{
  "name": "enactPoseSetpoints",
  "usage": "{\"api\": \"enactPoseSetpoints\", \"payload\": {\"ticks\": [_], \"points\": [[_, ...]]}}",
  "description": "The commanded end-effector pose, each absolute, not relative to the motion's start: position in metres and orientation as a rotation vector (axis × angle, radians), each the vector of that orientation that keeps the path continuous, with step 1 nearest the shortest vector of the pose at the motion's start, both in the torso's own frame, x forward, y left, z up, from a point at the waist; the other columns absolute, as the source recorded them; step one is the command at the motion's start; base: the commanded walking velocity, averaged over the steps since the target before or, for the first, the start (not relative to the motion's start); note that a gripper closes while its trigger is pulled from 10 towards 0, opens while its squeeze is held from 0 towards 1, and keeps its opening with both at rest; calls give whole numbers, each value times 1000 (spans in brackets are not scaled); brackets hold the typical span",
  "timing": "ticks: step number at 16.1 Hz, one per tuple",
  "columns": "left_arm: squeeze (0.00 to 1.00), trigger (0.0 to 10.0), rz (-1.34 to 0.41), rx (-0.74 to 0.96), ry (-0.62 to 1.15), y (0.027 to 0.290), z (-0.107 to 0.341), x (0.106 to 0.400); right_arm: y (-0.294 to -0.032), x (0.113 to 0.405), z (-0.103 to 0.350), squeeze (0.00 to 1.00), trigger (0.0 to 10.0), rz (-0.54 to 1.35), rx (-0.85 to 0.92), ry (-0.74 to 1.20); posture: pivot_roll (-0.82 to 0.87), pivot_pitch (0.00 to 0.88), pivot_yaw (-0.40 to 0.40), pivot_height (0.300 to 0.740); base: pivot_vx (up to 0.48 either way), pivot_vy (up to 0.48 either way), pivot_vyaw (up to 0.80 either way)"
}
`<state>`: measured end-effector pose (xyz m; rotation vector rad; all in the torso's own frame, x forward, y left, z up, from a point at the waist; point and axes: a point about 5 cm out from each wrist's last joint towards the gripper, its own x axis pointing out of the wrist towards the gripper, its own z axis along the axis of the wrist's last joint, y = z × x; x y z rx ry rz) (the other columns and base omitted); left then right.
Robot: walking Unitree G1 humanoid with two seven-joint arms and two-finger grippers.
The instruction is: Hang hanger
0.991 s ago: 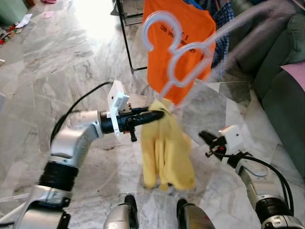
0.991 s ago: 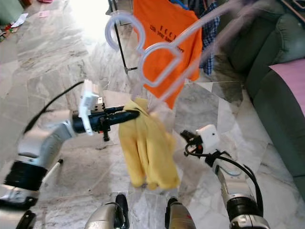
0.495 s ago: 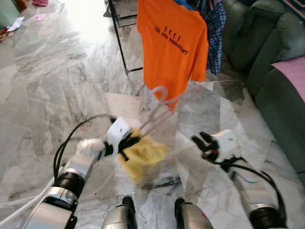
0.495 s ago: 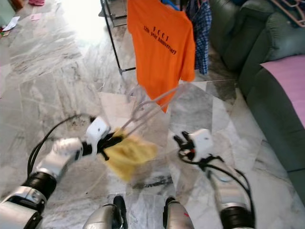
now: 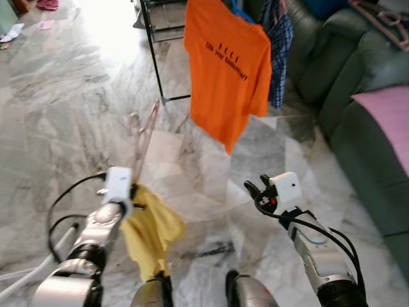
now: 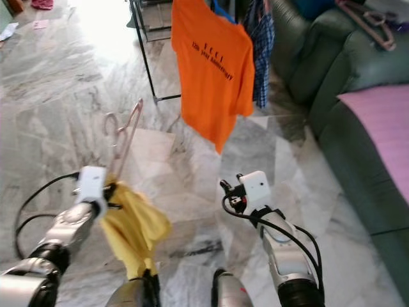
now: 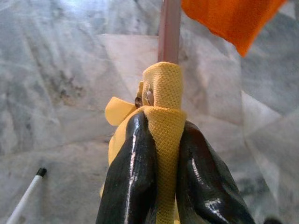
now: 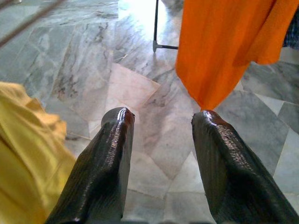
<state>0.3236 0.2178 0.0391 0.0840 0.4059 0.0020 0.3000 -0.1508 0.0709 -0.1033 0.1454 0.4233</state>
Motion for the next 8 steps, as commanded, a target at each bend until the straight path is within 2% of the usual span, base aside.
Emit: {"api": "enactPoseSetpoints", "payload": {"ticks": [1, 2, 5, 8], "points": [[0, 10000, 40, 75, 401, 231, 35, 316, -148, 298, 71, 0, 10000, 431, -104, 159, -159, 167, -22, 740, 0, 0, 0], [0, 10000, 23, 155, 357, 242, 34, 306, -143, 299, 76, 0, 10000, 451, -115, 156, -118, 155, -46, 740, 0, 0, 0], [0, 10000, 112, 93, 365, 255, 24, 290, -142, 304, 83, 0, 10000, 404, -96, 141, -65, 138, -75, 740, 0, 0, 0], [0, 10000, 77, 124, 372, 247, 10, 267, -134, 294, 78, 0, 10000, 410, -162, 131, -27, 100, -95, 740, 0, 0, 0]]}}
